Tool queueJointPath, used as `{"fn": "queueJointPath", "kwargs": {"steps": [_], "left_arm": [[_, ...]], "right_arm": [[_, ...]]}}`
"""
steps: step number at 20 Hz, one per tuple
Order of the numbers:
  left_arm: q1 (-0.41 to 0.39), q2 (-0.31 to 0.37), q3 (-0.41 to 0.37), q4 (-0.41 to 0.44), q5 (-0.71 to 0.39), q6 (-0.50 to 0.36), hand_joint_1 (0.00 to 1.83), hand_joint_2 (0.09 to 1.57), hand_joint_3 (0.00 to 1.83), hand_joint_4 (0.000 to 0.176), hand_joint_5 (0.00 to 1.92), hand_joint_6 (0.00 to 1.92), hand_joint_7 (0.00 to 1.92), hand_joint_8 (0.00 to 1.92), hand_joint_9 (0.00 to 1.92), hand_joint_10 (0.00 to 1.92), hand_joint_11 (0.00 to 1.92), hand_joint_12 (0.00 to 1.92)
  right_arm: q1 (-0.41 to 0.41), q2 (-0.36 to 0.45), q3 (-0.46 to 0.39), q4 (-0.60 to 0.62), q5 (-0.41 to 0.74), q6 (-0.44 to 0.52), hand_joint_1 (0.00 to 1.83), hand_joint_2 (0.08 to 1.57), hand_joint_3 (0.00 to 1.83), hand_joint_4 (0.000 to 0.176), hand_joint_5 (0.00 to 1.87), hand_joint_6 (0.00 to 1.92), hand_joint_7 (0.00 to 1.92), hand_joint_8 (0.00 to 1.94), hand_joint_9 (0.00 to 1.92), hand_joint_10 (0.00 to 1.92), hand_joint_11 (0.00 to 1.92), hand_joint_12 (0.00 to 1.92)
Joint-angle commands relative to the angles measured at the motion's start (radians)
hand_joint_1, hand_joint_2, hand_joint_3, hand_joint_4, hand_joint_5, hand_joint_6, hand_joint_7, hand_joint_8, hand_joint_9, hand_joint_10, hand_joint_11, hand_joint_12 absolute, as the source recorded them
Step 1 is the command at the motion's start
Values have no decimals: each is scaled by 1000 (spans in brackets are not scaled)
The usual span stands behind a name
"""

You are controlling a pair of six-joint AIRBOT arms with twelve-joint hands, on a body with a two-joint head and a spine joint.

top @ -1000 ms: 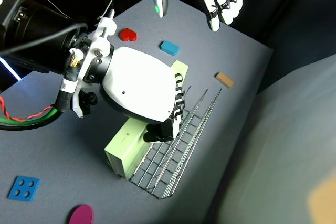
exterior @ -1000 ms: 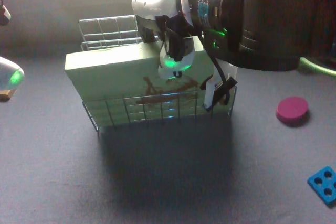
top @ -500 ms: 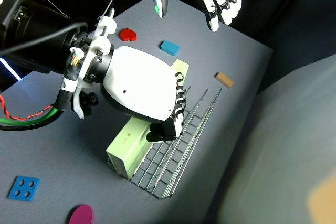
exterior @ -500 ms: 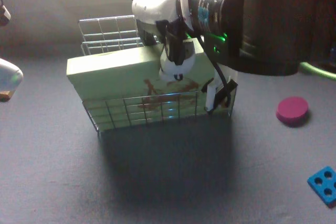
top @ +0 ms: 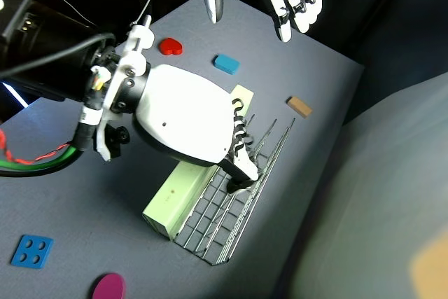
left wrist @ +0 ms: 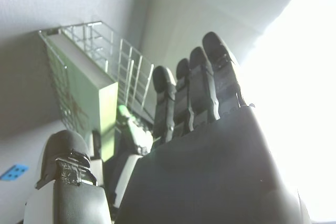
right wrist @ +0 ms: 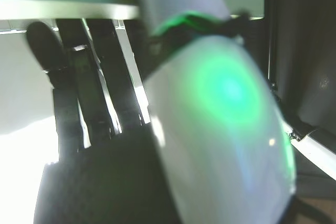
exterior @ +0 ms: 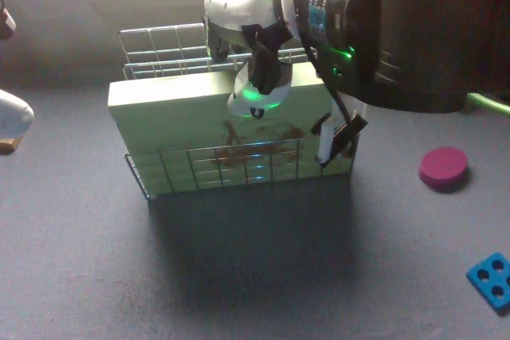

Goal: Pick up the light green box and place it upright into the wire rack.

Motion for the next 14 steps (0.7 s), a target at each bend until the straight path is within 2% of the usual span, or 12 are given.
{"fn": "queueJointPath", "kwargs": {"steps": [1,4,6,10,14], "left_arm": [[-15,1,-5,57,-63,5,209,1093,0,0,131,5,99,5,97,2,0,463],[-15,1,-8,54,-63,5,209,1088,0,0,131,4,99,4,97,1,0,462],[-16,1,-11,49,-63,5,219,1086,0,0,131,4,100,4,97,1,0,462],[-31,0,-19,48,-62,5,222,1086,0,0,131,3,100,3,97,1,0,461],[-41,-2,-36,47,-53,5,233,1076,0,0,131,2,110,6,100,2,0,458]], "right_arm": [[23,7,-11,-59,23,-4,869,1023,0,0,611,0,643,0,616,60,281,1133],[62,51,-58,-60,13,-8,768,946,0,0,573,0,600,0,575,20,173,1112],[97,91,-103,-60,0,-14,757,951,0,0,567,0,596,0,566,13,152,1109],[156,189,-230,-59,-16,-36,743,939,0,0,548,0,568,0,545,2,178,1123],[205,287,-385,-58,-95,-41,734,949,0,0,542,1,593,9,571,13,176,1125]]}}
